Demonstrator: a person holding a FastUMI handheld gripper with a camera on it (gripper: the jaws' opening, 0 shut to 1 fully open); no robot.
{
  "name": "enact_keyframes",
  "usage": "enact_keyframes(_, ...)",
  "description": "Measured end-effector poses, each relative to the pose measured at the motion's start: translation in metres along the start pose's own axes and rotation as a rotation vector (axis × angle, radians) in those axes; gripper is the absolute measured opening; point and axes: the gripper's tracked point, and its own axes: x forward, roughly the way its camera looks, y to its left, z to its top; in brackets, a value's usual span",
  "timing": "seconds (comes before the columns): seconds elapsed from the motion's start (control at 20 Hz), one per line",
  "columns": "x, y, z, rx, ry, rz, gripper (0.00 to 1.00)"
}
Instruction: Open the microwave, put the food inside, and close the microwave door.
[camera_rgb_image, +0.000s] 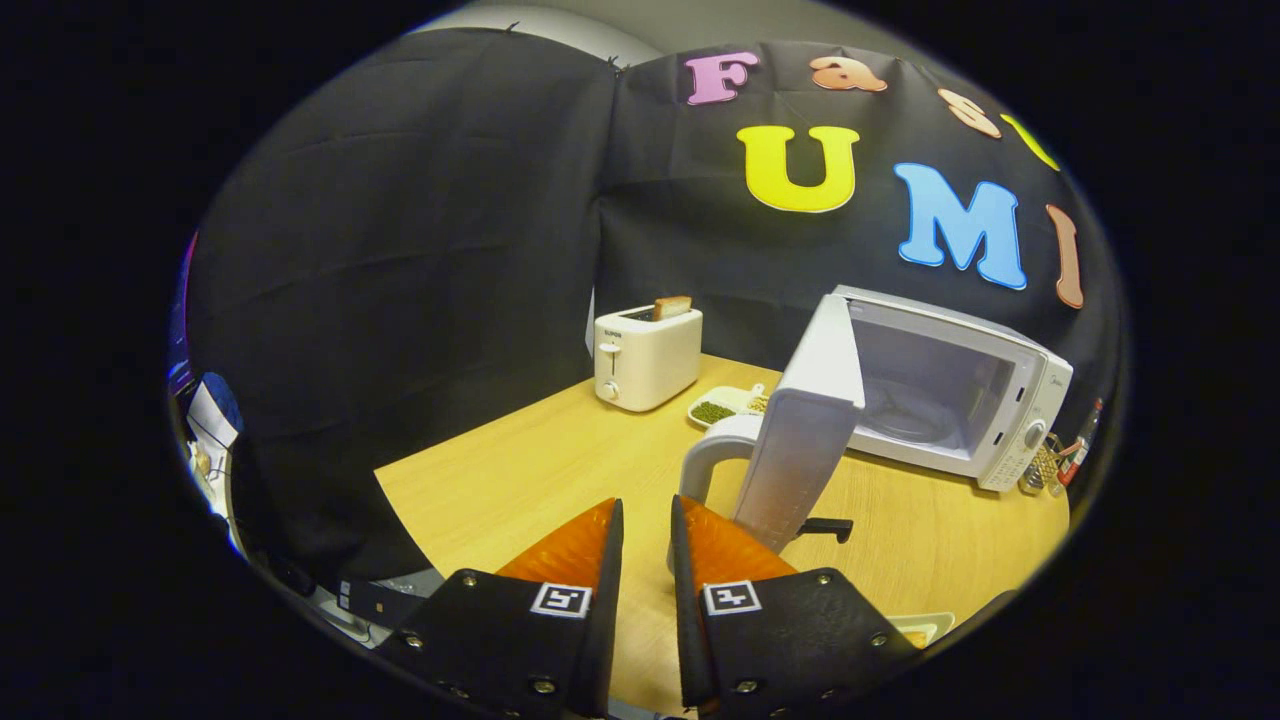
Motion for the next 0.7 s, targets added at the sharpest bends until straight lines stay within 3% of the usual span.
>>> enact_keyframes(0.15, -0.026, 0.001, 0.022, 0.028, -0.061, 0.036, 0.34)
enact_keyframes(0.2, -0.037, -0.002, 0.031, 0.041, -0.087, 0.041, 0.43)
enact_keyframes(0.25, -0.046, -0.006, 0.038, 0.052, -0.111, 0.039, 0.61)
enact_keyframes(0.4, -0.075, -0.030, 0.051, 0.072, -0.159, -0.010, 0.83)
enact_keyframes(0.7, -0.111, -0.106, 0.039, 0.074, -0.157, -0.158, 0.86)
